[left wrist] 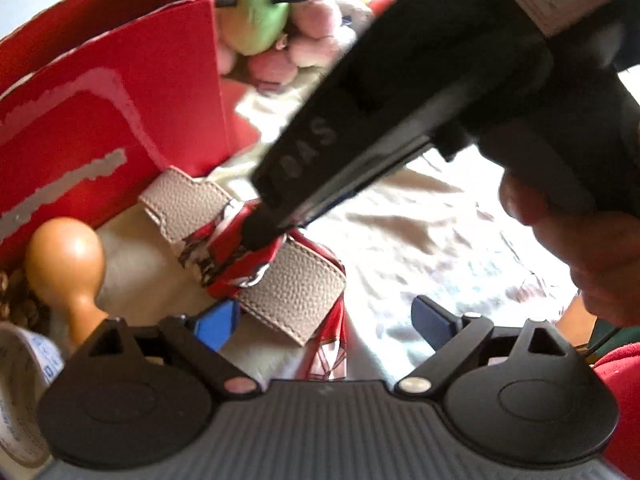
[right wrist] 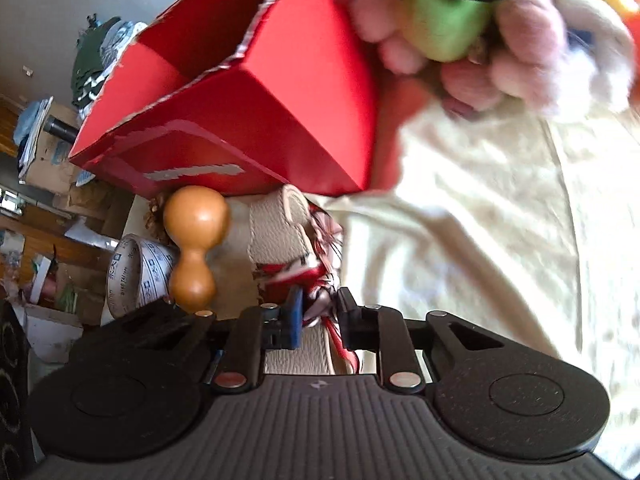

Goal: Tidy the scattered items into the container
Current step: 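Grasp the beige strap with red-white ribbon using the right gripper, then lift the beige strap with the right gripper and carry it into the box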

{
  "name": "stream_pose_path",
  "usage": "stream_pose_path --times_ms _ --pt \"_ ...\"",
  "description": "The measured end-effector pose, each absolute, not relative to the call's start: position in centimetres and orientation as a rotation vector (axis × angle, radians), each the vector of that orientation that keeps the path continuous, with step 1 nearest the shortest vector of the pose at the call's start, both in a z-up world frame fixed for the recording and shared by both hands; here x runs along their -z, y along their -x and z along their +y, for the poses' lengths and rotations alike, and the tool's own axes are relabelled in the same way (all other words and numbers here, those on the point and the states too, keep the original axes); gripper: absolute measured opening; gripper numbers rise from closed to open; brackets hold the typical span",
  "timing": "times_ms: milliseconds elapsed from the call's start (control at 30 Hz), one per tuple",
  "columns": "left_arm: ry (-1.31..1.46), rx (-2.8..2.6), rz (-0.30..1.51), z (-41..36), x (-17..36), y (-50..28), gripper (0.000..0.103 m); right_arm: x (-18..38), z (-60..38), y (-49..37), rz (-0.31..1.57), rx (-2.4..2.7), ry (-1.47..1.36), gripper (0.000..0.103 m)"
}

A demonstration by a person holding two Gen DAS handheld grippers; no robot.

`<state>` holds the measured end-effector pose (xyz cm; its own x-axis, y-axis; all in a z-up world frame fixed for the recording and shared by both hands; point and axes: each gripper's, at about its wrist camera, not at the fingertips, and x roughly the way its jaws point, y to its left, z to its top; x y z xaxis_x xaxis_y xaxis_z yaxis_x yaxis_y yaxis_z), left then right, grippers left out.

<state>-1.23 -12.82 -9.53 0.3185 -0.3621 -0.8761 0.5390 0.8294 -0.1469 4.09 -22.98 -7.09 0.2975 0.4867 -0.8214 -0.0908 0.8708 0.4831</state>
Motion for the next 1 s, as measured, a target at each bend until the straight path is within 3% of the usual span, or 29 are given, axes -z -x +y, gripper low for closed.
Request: stream_pose_path --times_ms 367,433,600,733,1000 --pt "-0.064 0.523 1.118 -10.1 9.5 0.1 0.092 8.2 -21.7 -5.6 1.203 -0.405 -0.478 0.039" --pt "-0.055 0.523 1.131 -10.4 10.0 -0.3 0.086 8.5 -21.6 -5.8 1.218 -0.421 -0.507 0.039" --pt "-0.062 0.526 1.109 -10.6 10.0 0.2 0.085 8.3 -21.8 -5.4 1.235 -0.451 -0.502 0.034" --pt "-0.062 0.541 1.119 -11.0 9.6 0.6 0.074 7.4 -22.2 -4.4 1.220 -0.433 -0.479 0.029" --pt "-0.079 0.676 1.001 -14.0 4.2 -1.0 0.074 2.7 -25.9 -2.1 1.108 -0.326 -0.488 0.026"
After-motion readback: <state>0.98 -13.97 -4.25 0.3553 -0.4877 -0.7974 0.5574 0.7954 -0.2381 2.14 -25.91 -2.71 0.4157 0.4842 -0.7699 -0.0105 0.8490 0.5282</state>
